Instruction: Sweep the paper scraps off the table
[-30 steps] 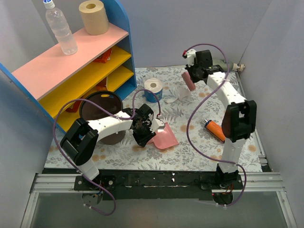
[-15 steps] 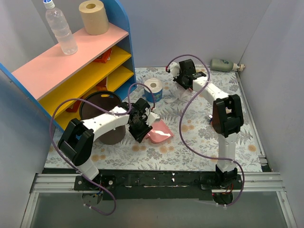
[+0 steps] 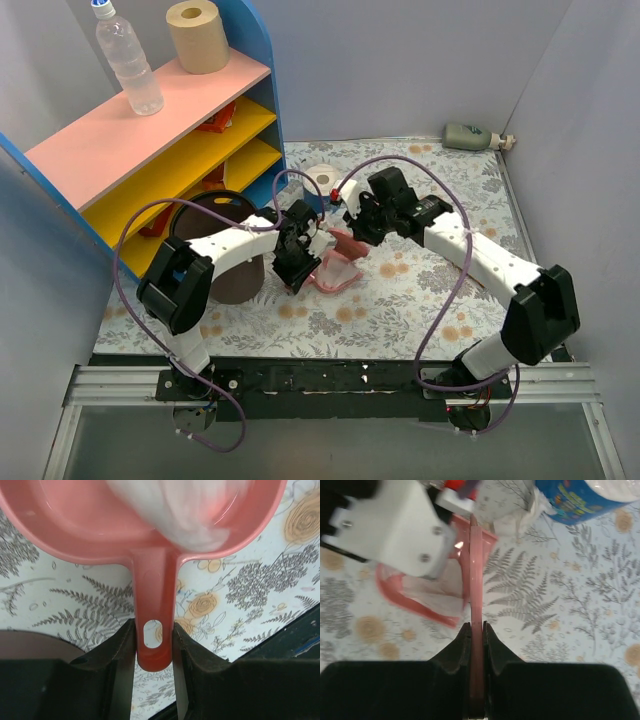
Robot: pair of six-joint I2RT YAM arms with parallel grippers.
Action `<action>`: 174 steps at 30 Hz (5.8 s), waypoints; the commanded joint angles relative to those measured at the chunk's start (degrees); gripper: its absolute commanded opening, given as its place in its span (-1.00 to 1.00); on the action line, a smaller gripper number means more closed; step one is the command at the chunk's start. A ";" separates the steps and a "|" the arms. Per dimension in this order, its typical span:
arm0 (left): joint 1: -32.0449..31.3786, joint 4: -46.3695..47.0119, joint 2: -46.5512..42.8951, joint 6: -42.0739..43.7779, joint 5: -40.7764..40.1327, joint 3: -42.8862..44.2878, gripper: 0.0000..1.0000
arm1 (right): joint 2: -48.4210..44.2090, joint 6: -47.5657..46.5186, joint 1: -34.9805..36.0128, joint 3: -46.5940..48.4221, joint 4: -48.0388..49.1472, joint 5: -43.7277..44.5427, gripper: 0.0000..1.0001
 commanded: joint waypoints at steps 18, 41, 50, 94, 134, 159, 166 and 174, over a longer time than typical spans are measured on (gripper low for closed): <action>-0.04 -6.52 -11.54 2.10 -1.00 -4.93 -1.00 | -1.73 -5.16 -7.72 5.63 4.65 -0.16 -0.97; 0.58 -6.44 -11.02 4.56 -1.09 -6.88 -1.00 | 19.02 -3.77 -0.51 23.58 5.01 -7.83 -0.97; 0.58 -5.65 -9.79 5.96 -3.11 -4.95 -1.00 | -0.80 -5.54 -2.62 4.33 1.23 -3.33 -0.97; 0.49 -1.09 0.50 5.17 -3.74 6.31 -1.00 | -10.68 8.17 -7.09 2.47 -5.71 -7.21 -0.97; 6.19 -14.78 -20.85 8.33 -19.71 28.72 -1.00 | -9.11 24.17 -28.89 -8.24 2.37 -0.95 -0.97; 14.81 -27.53 -40.37 12.29 -40.54 20.99 -1.00 | 3.11 30.05 -28.81 -4.56 1.84 -6.05 -0.97; 15.08 -27.53 -44.85 20.45 -48.45 18.53 -1.00 | 7.15 30.49 -27.14 -1.13 1.49 -7.10 -0.97; 15.08 -27.44 -46.26 36.95 -51.37 18.01 -1.00 | 8.39 31.20 -25.73 -0.25 2.45 -7.81 -0.97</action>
